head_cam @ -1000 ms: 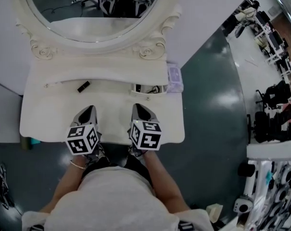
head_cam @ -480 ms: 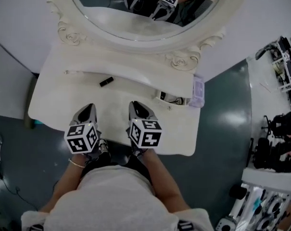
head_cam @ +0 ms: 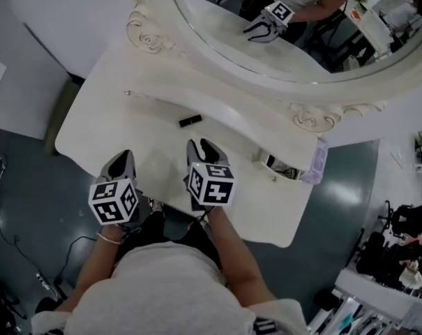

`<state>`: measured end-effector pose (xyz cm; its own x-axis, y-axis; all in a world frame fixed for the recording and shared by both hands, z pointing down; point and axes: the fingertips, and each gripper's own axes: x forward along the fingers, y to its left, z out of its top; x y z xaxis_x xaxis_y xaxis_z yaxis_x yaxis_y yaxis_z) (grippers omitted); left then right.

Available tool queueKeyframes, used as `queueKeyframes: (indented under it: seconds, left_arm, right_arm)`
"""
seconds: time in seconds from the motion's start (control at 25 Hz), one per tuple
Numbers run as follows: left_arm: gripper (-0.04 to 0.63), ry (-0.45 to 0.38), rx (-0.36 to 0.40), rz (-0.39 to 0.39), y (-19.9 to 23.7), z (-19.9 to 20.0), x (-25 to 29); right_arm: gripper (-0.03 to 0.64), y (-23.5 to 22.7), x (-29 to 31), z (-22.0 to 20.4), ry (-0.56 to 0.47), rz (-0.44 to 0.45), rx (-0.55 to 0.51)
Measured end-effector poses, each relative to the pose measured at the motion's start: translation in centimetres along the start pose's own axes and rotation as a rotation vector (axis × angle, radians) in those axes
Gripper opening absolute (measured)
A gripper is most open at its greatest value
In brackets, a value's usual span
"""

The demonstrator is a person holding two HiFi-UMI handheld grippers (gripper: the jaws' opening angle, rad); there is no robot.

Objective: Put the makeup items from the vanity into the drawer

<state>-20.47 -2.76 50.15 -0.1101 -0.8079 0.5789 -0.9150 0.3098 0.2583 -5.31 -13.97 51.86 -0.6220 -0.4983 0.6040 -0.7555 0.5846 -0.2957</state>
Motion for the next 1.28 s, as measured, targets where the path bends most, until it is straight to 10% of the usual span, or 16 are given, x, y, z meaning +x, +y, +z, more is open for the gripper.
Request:
queueKeyframes:
  seconds: [0.56,1.28]
  left_arm:
    - [0.003,0.062,-0.037,0.02,6.7,0.6,4.1]
    - [0.003,0.115,-0.126,0.046,6.9,-2.2,6.4]
  right_arm:
    - [0.27,-1.1,7.9,-0.1,0.087,-0.094,-0.084]
    - [0.318,-2.0,10.9,-1.1,0.225,-0.074,-0.361]
